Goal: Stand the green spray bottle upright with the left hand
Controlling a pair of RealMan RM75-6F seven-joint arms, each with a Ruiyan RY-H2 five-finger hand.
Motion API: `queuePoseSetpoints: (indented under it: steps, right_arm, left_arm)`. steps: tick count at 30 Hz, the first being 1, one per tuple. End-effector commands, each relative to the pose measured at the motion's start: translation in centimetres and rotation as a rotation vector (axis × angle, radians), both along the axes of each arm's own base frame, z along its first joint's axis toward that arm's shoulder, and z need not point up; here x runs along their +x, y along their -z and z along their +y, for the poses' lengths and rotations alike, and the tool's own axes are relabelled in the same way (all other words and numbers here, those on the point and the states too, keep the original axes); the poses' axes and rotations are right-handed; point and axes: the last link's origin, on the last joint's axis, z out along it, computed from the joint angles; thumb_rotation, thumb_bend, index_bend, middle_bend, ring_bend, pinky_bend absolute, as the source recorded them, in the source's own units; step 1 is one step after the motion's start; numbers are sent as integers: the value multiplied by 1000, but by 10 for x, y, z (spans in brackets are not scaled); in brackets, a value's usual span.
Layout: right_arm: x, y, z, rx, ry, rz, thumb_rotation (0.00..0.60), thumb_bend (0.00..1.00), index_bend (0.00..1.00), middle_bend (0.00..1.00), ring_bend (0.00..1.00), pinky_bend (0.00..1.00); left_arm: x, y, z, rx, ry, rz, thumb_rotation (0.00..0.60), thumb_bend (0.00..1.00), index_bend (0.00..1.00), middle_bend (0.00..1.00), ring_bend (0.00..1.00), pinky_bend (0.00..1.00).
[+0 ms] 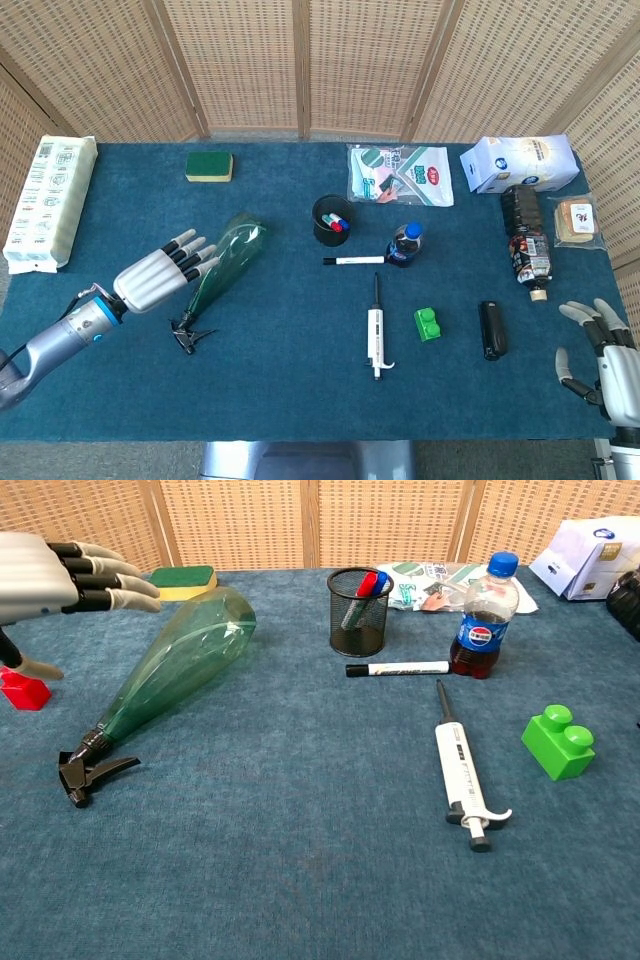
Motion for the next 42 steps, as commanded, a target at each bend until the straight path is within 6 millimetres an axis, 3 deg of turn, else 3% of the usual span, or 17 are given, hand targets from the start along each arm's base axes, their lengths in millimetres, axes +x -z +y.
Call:
queuePoseSetpoints:
  steps: [1, 23, 42]
  right_arm:
    - [1, -1, 1, -2, 0, -1, 600, 574, 214, 219, 60, 141]
    - [7, -1, 1, 4, 1, -52, 600, 573, 215, 218, 60, 141]
    - [12, -3, 4, -9, 4, -93, 600, 575, 215, 216, 60, 141]
  left_arm:
    - [-5, 17, -1, -15, 69, 1, 600, 239, 0, 0, 0, 0]
    - [-15, 36, 3, 6, 196, 20, 600, 232, 0, 0, 0, 0]
    - [-5, 70, 10, 6, 349, 90, 600, 233, 0, 0, 0, 0]
